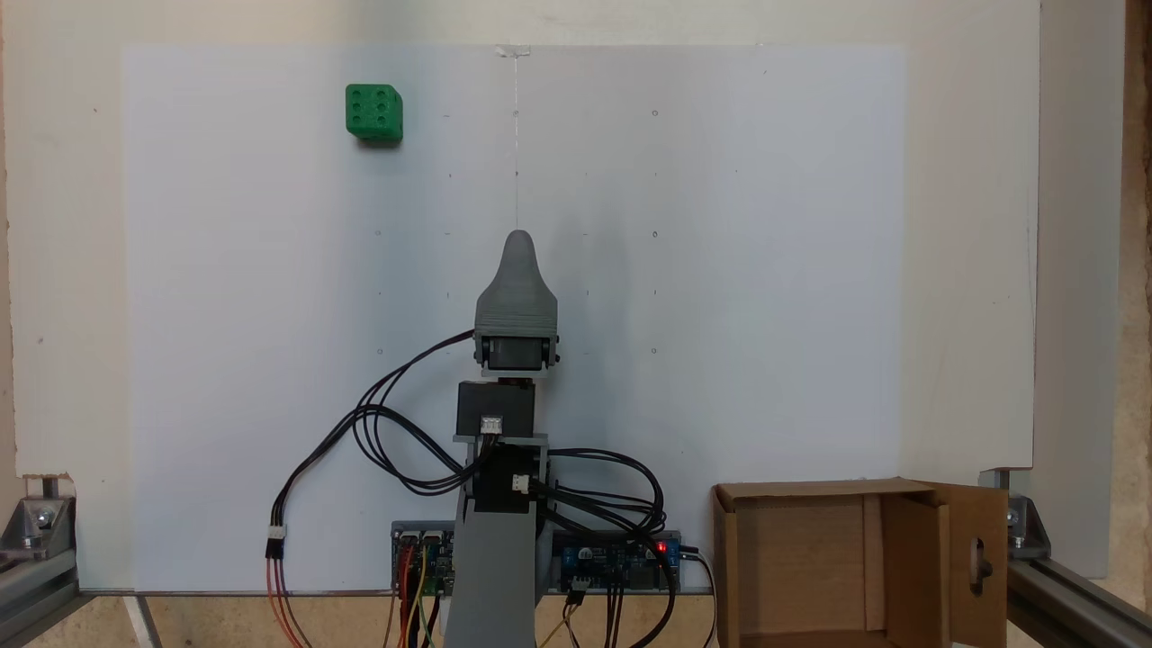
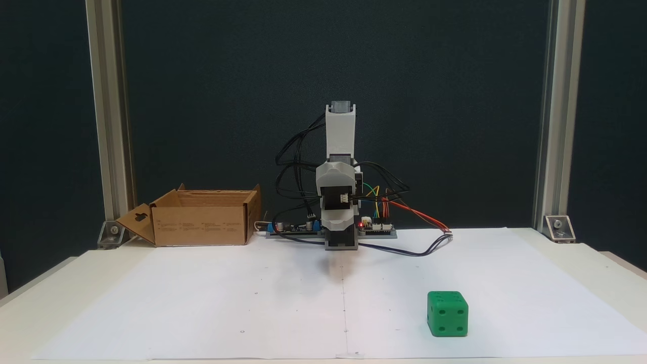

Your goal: Grasp a green dice and put it in the bin.

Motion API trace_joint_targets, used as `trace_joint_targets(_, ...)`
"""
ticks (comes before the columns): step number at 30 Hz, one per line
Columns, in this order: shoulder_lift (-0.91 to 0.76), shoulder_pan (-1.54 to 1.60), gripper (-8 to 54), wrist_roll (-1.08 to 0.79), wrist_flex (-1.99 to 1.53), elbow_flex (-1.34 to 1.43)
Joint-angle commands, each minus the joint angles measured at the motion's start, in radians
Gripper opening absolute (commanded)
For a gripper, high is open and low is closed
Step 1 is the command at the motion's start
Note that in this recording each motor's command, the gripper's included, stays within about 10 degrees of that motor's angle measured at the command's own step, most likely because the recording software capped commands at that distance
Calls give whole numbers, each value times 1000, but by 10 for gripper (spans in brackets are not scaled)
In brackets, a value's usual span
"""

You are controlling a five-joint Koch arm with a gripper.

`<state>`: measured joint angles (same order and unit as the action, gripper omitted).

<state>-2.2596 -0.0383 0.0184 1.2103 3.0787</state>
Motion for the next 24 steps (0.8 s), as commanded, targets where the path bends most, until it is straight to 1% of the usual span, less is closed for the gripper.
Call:
trace_joint_targets(1,-104,-5,447,-29,17,51)
trace_joint_targets(24,-104,3,446,-49,14,49)
